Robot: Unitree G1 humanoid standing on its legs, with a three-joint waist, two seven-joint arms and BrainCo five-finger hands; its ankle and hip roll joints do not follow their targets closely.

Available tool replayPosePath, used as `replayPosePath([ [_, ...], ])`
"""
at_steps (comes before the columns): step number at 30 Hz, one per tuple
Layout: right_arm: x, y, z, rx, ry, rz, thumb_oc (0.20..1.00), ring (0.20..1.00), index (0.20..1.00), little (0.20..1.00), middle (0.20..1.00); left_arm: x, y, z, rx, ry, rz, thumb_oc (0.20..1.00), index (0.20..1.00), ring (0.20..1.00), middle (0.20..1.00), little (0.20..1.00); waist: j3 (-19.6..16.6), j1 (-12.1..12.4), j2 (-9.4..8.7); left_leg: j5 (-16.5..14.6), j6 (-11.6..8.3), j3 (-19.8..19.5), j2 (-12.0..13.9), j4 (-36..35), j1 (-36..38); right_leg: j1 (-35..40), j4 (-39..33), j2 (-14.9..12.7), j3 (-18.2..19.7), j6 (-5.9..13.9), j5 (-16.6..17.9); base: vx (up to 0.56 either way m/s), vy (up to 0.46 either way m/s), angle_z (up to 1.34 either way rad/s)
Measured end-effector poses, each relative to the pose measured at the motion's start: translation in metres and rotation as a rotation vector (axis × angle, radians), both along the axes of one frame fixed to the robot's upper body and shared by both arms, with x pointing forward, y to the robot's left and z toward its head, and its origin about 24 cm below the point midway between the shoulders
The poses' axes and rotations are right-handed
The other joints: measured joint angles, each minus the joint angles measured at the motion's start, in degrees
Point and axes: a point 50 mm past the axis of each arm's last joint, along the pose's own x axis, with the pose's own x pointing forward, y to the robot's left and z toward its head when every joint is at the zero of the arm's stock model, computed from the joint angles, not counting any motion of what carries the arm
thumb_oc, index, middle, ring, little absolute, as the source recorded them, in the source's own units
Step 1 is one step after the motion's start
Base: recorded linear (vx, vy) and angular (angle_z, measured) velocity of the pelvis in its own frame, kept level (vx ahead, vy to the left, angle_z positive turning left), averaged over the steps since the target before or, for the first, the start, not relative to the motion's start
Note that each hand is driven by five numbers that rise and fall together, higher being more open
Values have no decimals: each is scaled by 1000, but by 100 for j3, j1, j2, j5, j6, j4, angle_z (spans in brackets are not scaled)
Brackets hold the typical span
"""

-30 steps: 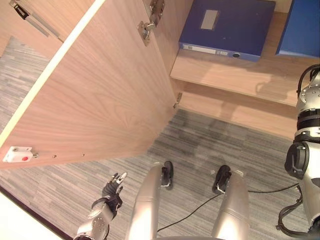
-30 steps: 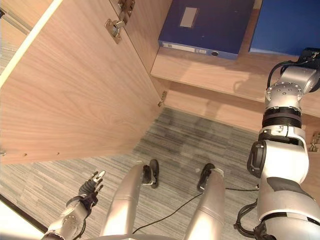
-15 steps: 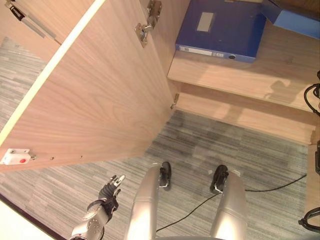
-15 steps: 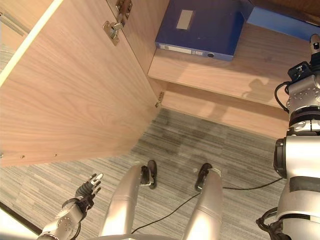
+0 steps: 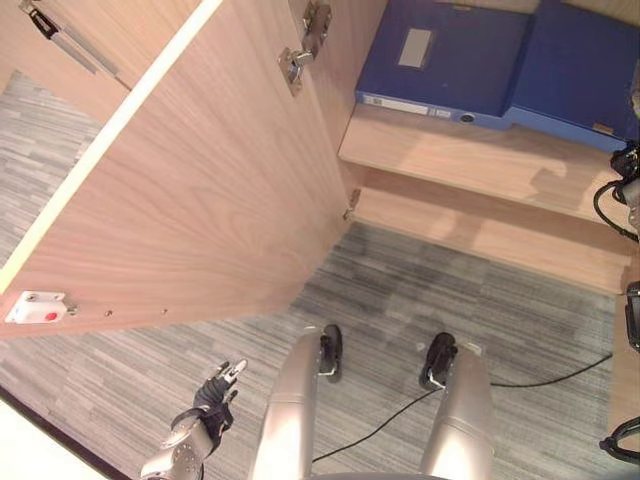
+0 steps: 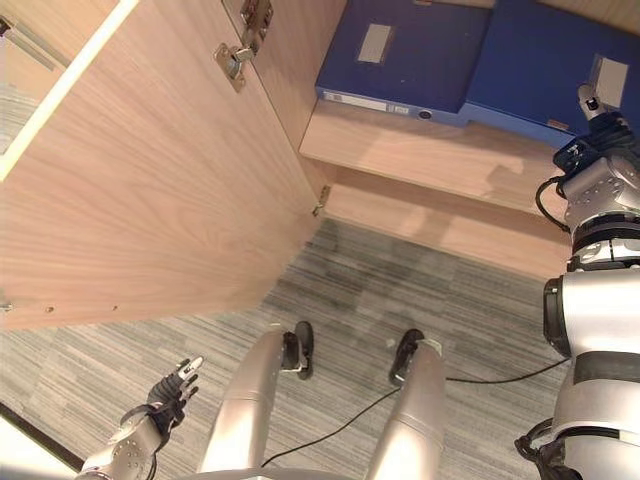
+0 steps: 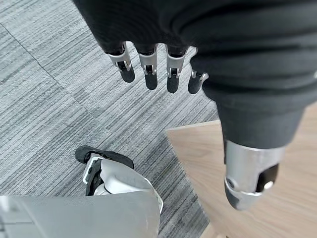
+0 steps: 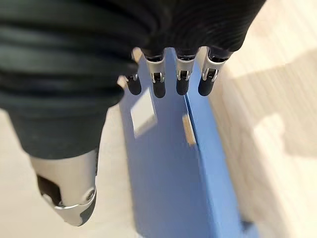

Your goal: Put the empty folder in the office cabinet

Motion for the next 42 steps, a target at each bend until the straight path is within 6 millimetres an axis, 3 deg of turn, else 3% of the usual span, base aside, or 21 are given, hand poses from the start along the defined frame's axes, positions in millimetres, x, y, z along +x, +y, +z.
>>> replayPosePath([
  [3,0,1,15,-304,218,29,1000,1000,1000,1000,1000,0,2,1,8,-9,-42,1000,1000,1000,1000,1000,-11,31,-19,1,-1,-1,0,-2,-3,2,-8,-1,-3,14,15,0,0,0],
  [8,-1,0,28,-611,418,31,1000,1000,1000,1000,1000,-5,9,-2,33,14,-68,1000,1000,1000,1000,1000,-79,88,-125,7,-11,-4,0,-48,0,4,-44,-1,-24,18,17,0,0,0],
  [13,7,17,53,-1047,605,33,1000,1000,1000,1000,1000,-9,9,-4,35,25,-75,1000,1000,1000,1000,1000,-93,68,-144,8,-11,3,0,-90,-3,15,-115,4,-34,64,62,0,0,0],
  [17,22,55,66,-1298,553,151,1000,1000,1000,1000,1000,-15,9,-6,30,36,-81,1000,1000,1000,1000,1000,-151,-31,-218,9,-11,19,0,-161,2,23,-217,15,-48,85,88,0,0,0],
  [21,27,69,68,-1418,553,170,1000,1000,1000,1000,1000,-11,7,-3,21,11,-89,1000,1000,1000,1000,1000,-157,-26,-228,9,-8,48,0,-206,12,32,-301,20,-48,102,125,-8,10,-3],
  [24,33,94,75,-1533,492,181,1000,1000,1000,1000,1000,-8,7,-1,19,-7,-60,1000,1000,1000,1000,1000,-157,-66,-227,1,7,97,7,-226,21,4,-338,28,-11,99,143,1,8,-6],
  [30,26,147,108,-1823,247,45,1000,1000,1000,1000,1000,-4,13,3,35,-34,19,1000,1000,1000,1000,1000,-155,-63,-213,-2,12,113,10,-259,16,-8,-380,35,-10,79,141,1,1,-1],
  [36,16,159,129,-1857,117,-87,1000,1000,1000,1000,1000,-3,16,5,48,-50,60,1000,1000,1000,1000,1000,-148,-21,-199,-5,17,107,9,-286,6,-7,-399,34,-22,76,137,0,0,0],
  [40,30,164,116,-1855,200,-66,1000,1000,1000,1000,1000,-2,13,5,43,-56,56,1000,1000,1000,1000,1000,-126,88,-130,-5,16,102,10,-288,6,-7,-395,34,-28,74,137,0,0,0],
  [42,37,178,113,-1890,211,-43,1000,1000,1000,1000,1000,-2,13,5,49,-57,61,1000,1000,1000,1000,1000,-91,165,-65,-4,15,100,9,-290,3,-5,-395,28,-31,75,138,0,0,0],
])
